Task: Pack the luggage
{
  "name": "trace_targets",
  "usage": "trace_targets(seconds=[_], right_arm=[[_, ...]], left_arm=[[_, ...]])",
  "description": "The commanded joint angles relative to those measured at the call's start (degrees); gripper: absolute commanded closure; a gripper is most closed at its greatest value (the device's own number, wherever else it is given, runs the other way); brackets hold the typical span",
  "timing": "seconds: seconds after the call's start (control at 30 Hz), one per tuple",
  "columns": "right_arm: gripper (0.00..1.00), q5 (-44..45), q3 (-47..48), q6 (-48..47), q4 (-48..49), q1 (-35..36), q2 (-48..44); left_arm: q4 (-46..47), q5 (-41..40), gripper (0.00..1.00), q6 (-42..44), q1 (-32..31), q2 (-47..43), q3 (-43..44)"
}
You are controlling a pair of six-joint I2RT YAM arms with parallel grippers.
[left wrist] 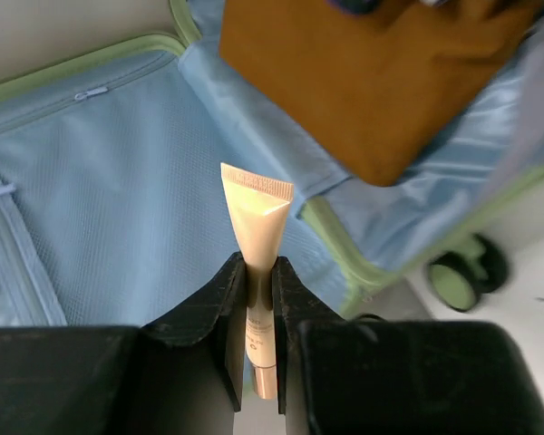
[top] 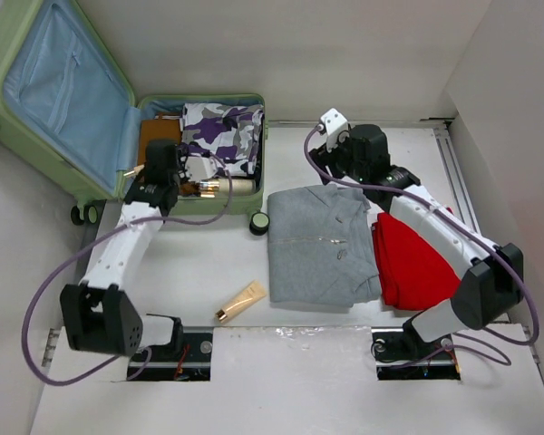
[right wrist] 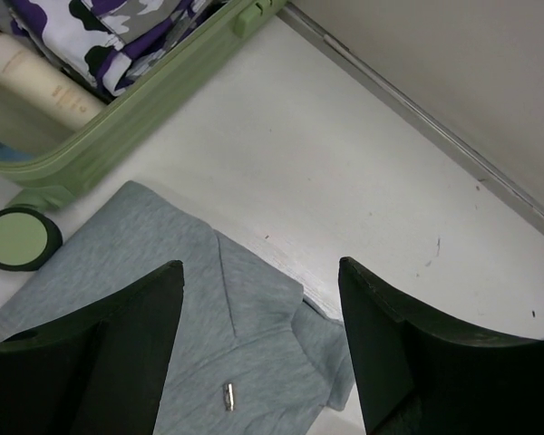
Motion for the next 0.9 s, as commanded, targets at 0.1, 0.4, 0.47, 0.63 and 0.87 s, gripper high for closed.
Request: trace_targets(seconds=[0.1,0.4,0.47,0.63,0.87], right_arm=[[0.26,-4.65,5.11,-1.55,3.84,-2.91,4.42],[0.26,-7.02,5.2,-2.08,3.84,-7.21,6.89],[0.26,-7.02,5.2,-2.08,3.84,-7.22,6.89],[0.26,-7.02,4.15,-1.55,3.84,-7.75,6.36],[0.26,-7.02,3.0,-1.55,3.84,-7.75,4.17]], left_arm=[[6.55,14.61,1.0,17.72,9.3,8.62,5.28],[5.73,21.57,0.98,19.92,11.15,19.08,4.68],[5.75,22.18,0.97,19.92,11.68,20.92,5.46],[0.57,23.24,0.5,20.17,12.74,21.46,6.35],[4.6,22.7,0.34,12.56,13.26,14.09,4.48]])
